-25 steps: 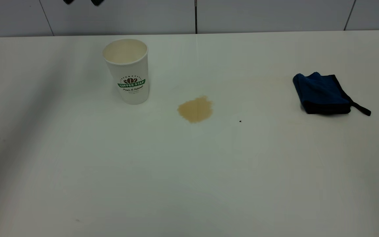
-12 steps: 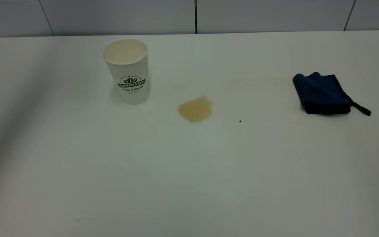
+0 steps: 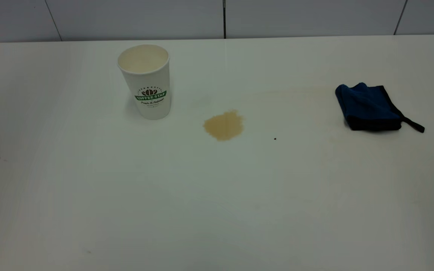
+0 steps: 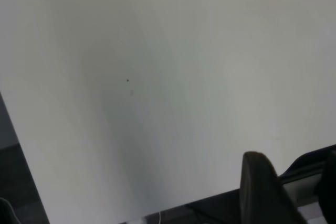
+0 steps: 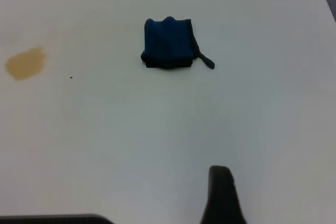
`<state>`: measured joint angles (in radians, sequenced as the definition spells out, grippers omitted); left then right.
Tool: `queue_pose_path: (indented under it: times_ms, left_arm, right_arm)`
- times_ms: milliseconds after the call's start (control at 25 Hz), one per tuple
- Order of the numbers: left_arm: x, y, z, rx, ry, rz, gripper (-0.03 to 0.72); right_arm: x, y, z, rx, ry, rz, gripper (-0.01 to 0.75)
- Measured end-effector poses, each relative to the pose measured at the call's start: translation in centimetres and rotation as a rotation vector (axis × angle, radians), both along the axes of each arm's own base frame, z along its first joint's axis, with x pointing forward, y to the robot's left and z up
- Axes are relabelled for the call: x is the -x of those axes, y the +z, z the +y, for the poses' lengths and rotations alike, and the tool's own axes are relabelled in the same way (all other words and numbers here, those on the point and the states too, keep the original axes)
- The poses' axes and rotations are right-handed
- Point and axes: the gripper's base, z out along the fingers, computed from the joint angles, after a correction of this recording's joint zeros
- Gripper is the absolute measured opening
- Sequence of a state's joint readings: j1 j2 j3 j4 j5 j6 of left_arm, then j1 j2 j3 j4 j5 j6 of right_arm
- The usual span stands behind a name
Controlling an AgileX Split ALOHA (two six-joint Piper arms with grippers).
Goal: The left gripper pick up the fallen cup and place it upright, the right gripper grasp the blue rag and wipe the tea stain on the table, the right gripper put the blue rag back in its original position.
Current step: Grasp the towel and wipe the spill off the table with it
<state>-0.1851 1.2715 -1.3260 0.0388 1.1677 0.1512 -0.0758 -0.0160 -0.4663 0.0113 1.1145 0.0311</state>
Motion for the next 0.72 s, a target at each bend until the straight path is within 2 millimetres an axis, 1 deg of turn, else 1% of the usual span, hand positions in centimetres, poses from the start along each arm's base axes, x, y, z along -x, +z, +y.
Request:
queue_pose_path:
  times_ms: [40,80,200,240,360,440,560,720]
  left_arm:
    - [1.6,0.2,0.3,0.000,0.003,-0.020,0.294]
    - [3.1,0.0,0.7,-0.001,0.009,-0.027,0.289]
    - [7.0,-1.8,1.5,0.003,0.039,-0.015,0.280]
    - [8.2,-2.7,1.7,0.003,0.048,-0.005,0.279]
    - [11.2,-5.2,2.3,0.003,0.063,0.022,0.278]
    - [12.8,-6.8,2.6,0.002,0.069,0.038,0.278]
    - [14.6,-8.6,3.0,0.011,0.093,0.044,0.278]
    - [17.2,-9.9,3.9,0.056,0.221,-0.020,0.278]
  right_arm:
    - [0.0,0.0,0.0,0.000,0.000,0.000,0.584]
    - [0.0,0.0,0.0,0.000,0.000,0.000,0.584]
    - [0.0,0.0,0.0,0.000,0.000,0.000,0.584]
    - [0.0,0.0,0.0,0.000,0.000,0.000,0.584]
    - [0.0,0.0,0.0,0.000,0.000,0.000,0.584]
    - [0.0,0.0,0.0,0.000,0.000,0.000,0.584]
    - [0.0,0.0,0.0,0.000,0.000,0.000,0.584]
    - [0.0,0.0,0.0,0.000,0.000,0.000,0.584]
